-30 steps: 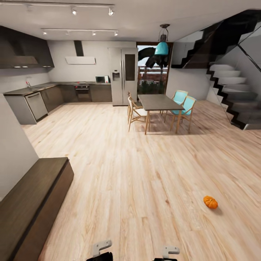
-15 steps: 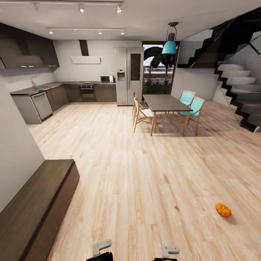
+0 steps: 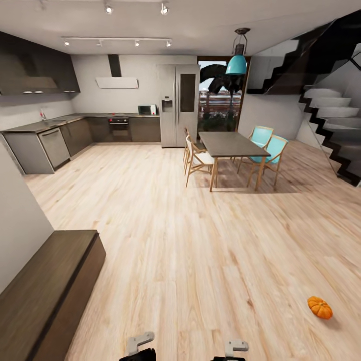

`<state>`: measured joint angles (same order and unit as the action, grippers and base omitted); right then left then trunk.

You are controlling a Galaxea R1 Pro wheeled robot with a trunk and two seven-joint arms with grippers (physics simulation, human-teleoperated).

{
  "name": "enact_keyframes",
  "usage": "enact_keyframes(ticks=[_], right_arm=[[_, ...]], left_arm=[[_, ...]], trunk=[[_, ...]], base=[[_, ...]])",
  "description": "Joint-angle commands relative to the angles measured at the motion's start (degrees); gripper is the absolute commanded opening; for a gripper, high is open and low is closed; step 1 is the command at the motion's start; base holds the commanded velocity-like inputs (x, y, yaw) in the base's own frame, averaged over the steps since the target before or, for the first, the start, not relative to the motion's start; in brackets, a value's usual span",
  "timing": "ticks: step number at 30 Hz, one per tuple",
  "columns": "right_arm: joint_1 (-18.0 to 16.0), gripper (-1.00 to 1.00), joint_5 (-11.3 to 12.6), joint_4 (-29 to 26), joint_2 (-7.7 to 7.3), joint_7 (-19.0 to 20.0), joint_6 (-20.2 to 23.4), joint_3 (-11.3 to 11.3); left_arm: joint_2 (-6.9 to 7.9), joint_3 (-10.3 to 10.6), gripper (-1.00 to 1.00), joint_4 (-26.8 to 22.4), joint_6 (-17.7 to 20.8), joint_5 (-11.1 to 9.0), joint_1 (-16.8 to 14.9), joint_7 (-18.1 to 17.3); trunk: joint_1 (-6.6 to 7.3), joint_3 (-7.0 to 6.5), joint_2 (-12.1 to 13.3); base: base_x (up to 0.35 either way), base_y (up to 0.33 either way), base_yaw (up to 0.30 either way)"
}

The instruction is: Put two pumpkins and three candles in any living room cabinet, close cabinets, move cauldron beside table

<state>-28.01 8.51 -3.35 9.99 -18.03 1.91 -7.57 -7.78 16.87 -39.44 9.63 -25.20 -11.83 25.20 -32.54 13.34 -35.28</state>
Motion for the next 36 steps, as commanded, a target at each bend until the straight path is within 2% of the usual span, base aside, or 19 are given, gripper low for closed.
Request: enact_keyframes(ticks=[1, 15, 36], right_arm=[[-0.03, 1.0, 0.55, -0.07, 0.01, -0.25, 0.2, -0.51], [-0.03, 1.0, 0.56, -0.07, 0.01, -0.26, 0.2, -0.47], [-0.03, 1.0, 0.58, -0.07, 0.01, -0.27, 0.2, -0.47]], left_arm=[[0.05, 0.26, 1.0, -0.11, 0.21, -0.38, -0.04, 0.47], [0.05, 0.26, 1.0, -0.11, 0.21, -0.38, -0.04, 0.47], [0.05, 0.26, 1.0, -0.11, 0.21, -0.38, -0.04, 0.47]], trunk=[[-0.05, 0.09, -0.07], [-0.05, 0.09, -0.07], [-0.05, 0.09, -0.07]], base=[[0.33, 0.0, 0.0], [0.33, 0.007, 0.0], [0.33, 0.077, 0.031]])
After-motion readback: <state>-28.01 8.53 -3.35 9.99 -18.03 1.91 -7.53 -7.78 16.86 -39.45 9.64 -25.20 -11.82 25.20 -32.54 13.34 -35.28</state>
